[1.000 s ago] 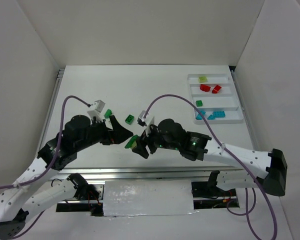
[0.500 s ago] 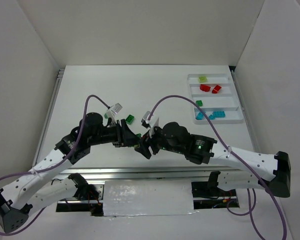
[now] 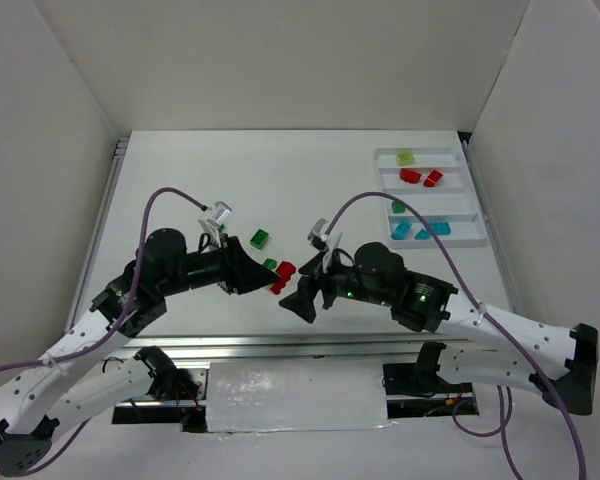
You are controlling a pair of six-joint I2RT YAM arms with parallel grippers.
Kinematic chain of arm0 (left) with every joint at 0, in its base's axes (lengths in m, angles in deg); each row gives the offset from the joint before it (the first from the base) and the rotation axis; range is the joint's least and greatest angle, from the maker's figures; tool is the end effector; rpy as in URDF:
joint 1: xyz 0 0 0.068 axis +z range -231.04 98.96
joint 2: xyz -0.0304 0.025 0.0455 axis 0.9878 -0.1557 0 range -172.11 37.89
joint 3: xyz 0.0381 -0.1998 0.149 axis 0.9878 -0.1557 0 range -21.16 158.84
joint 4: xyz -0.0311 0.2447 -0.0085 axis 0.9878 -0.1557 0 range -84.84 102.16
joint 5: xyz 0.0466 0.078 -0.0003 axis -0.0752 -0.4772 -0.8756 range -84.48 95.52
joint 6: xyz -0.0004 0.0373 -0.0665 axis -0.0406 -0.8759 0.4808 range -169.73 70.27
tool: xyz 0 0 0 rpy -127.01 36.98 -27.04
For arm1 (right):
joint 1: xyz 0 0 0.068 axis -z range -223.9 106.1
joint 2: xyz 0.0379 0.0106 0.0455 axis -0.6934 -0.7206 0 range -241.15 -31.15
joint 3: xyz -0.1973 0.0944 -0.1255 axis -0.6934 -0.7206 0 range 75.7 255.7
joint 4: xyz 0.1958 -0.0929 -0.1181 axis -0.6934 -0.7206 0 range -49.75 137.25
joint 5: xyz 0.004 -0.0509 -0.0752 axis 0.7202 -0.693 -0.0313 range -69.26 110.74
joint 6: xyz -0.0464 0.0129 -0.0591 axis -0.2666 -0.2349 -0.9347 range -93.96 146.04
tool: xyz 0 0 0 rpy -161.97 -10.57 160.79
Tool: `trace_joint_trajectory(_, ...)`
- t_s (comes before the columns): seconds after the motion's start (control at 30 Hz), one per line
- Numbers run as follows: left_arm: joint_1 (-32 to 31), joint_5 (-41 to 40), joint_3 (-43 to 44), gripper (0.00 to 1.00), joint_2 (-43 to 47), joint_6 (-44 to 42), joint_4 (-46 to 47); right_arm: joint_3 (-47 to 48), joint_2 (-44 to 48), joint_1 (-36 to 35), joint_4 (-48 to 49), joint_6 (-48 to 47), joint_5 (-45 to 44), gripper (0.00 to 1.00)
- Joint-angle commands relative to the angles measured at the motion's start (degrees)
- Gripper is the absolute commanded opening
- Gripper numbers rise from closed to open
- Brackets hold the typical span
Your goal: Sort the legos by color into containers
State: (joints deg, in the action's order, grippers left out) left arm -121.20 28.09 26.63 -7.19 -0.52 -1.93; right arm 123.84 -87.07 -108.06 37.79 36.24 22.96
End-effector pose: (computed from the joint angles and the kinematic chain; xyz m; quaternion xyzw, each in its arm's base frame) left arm 0.1414 -0.1517 0.3298 0.0637 0.7662 -0.5445 0.3353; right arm 0.1074 0.2276 0.3018 -0.3754 0.7121 0.3709 0.4631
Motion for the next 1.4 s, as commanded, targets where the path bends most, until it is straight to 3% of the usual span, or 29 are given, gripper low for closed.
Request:
trace_joint_trajectory(0.0,0.0,-2.71,2.49,0.0,3.41,-7.01,3.7,-1.64,6.94,6.57,4.26,5.35,14.26,1.0)
trace_joint_trajectory(0.03,0.08,-0.09,2.05,0.0,3.77,-8.42,6.41,-1.99,7.92,10.77,4.7,6.4,21.96,1.0)
trace_joint_trajectory(0.17,0.08,7.37,-1.11,0.0,6.31,-10.53,13.63,-6.02,12.84,18.62,10.14,14.91,35.78,1.0)
trace_joint_trajectory(0.37,0.08,16.09,-5.51,0.0,9.66,-9.66,26.21,-10.07,8.56,24.34,30.07,33.18,48.64,1.0)
trace_joint_trajectory(0.47,0.0,16.72,-5.16,0.0,9.14,-10.27,25.17,-12.18,6.1,24.0,48.24,42.93,51.21,1.0)
trace_joint_trajectory(0.5,0.0,16.98,-4.99,0.0,8.96,-10.36,25.16,-12.19,5.83,23.73,49.34,43.85,50.96,1.0)
trace_joint_trajectory(0.63,-0.09,17.6,-5.51,0.0,8.52,-9.57,26.57,-9.74,5.12,20.84,46.63,41.23,47.09,0.99)
trace_joint_trajectory(0.83,-0.09,16.54,-5.34,0.0,8.08,-10.01,25.95,-8.77,3.98,18.37,50.5,42.54,46.91,0.97)
trace_joint_trajectory(1.0,-0.09,17.51,-5.25,0.0,7.29,-8.96,27.53,-7.54,3.36,16.44,47.69,39.12,42.96,0.9)
trace_joint_trajectory(1.03,-0.09,17.6,-5.08,0.0,7.2,-9.04,27.45,-6.84,2.75,16.18,46.47,38.68,42.0,0.82)
trace_joint_trajectory(1.17,-0.09,17.95,-4.9,0.0,7.2,-9.13,27.44,-5.6,0.99,15.38,46.45,37.62,41.55,0.67)
trace_joint_trajectory(1.27,-0.09,17.77,-4.46,0.0,7.29,-9.66,26.66,-5.16,-0.24,15.12,46.63,36.83,42.08,0.22)
trace_joint_trajectory(1.3,-0.09,17.51,-4.37,0.0,7.46,-9.83,26.05,-5.07,-0.5,15.03,46.02,36.3,42.25,0.0)
trace_joint_trajectory(1.37,-0.09,17.25,-4.11,0.0,8.07,-10.1,25.6,-5.6,-0.33,15.03,45.49,34.29,43.48,0.0)
